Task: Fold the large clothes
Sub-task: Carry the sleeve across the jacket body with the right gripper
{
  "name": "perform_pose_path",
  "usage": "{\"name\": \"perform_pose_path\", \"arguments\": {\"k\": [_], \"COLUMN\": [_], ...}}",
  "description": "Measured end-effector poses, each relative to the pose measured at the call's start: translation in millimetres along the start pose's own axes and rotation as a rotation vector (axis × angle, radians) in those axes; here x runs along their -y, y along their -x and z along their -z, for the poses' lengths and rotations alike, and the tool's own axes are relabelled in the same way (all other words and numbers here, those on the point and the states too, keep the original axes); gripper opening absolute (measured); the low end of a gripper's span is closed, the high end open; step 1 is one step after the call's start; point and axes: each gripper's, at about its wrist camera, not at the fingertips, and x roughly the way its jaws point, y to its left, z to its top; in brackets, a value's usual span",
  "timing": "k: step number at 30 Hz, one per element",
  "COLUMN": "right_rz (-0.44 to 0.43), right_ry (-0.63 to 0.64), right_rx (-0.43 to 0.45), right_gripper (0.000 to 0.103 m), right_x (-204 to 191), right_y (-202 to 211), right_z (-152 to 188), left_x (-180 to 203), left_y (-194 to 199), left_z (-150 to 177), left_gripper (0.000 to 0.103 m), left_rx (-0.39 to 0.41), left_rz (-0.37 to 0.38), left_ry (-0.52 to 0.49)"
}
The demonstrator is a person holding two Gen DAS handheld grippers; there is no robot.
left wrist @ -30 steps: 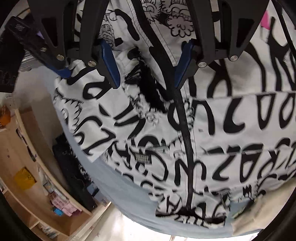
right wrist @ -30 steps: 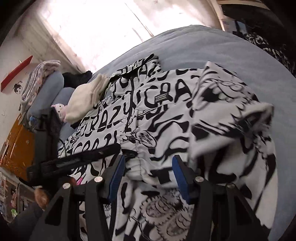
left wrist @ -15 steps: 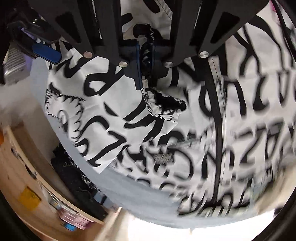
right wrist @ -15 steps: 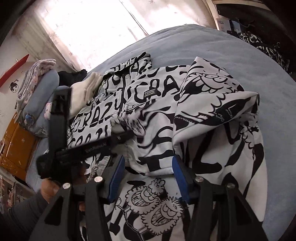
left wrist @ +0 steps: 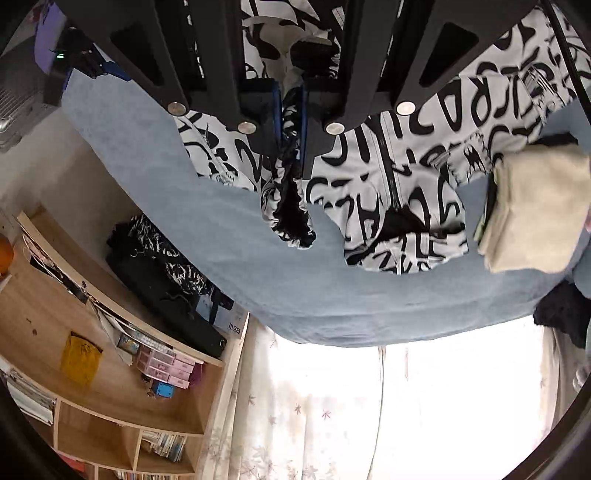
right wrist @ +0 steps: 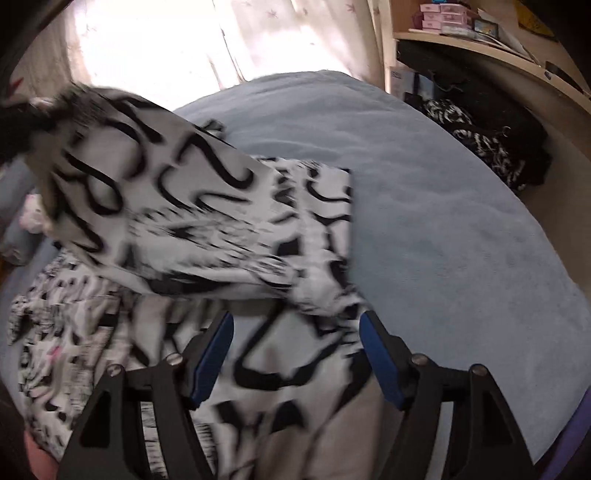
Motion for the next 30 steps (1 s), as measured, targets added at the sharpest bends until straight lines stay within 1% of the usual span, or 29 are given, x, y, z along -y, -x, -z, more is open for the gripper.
{"name": "perform_pose_path", "arguments": {"k": [3, 5, 8, 9, 10, 11, 12, 14, 16, 18, 20, 23, 25, 26, 27, 28, 30], "right_rz": [0.034, 0.057, 0.113, 0.158, 0.191, 0.219, 0.202, 0.189, 0.169, 0.17, 0.127, 0.136, 0.141, 0.133, 0.118, 0.094, 0.027], "right_ry": [0.035, 0.103, 0.193, 0.228, 0.245, 0.255, 0.24, 0.178, 0.113, 0.079, 0.077, 0.147, 0.189, 0.2, 0.204, 0.202, 0.19], "right_rx": [-0.05, -0.083, -0.086, -0.081, -0.078, -0.067, -0.061, -0.043, -0.011, -0.034, -0.083, -0.112, -0.124, -0.132, -0.138, -0.143, -0.143], "right_gripper": [0.071, 0.071, 0.071, 0.071, 0.064, 0.055, 0.035, 0.033, 0.027, 0.027, 0.027, 0.032, 0.039, 0.042, 0.049, 0.052, 0.053], "right_x": [6, 3, -9, -13, -15, -15, -13, -5, 9, 20, 19, 7, -1, -2, -6, -8, -10], "right_y": [-18, -29, -39, -44, -47, -49, -48, -41, -31, -33, -41, -43, -43, -42, -39, -33, -21], "right_z": [-2, -4, -6, -8, -10, -12, -16, -20, -19, -12, -5, 4, 4, 4, 4, 3, 0], "left_x": [11, 19, 26, 28, 29, 28, 27, 17, -3, -29, -56, -96, -118, -123, -130, -134, -137], "left_y": [-2, -7, -14, -15, -16, -17, -17, -18, -23, -36, -54, -94, -118, -124, -128, -128, -125], "left_z": [-9, -10, -9, -9, -9, -8, -8, -6, 1, 16, 40, 90, 123, 132, 141, 145, 145], "left_gripper": [0.005, 0.005, 0.005, 0.005, 0.005, 0.005, 0.005, 0.005, 0.005, 0.006, 0.006, 0.006, 0.009, 0.012, 0.014, 0.02, 0.032], "left_rx": [-0.006, -0.02, -0.036, -0.039, -0.041, -0.04, -0.039, -0.034, -0.049, -0.089, -0.15, -0.291, -0.359, -0.376, -0.383, -0.374, -0.357], "left_rz": [0.003, 0.015, 0.031, 0.033, 0.034, 0.032, 0.024, 0.005, -0.026, -0.057, -0.1, -0.16, -0.195, -0.19, -0.178, -0.169, -0.144], "left_ry": [-0.018, -0.015, -0.008, -0.008, -0.008, -0.009, -0.013, -0.014, -0.003, 0.008, 0.016, 0.039, 0.064, 0.08, 0.106, 0.13, 0.157]}}
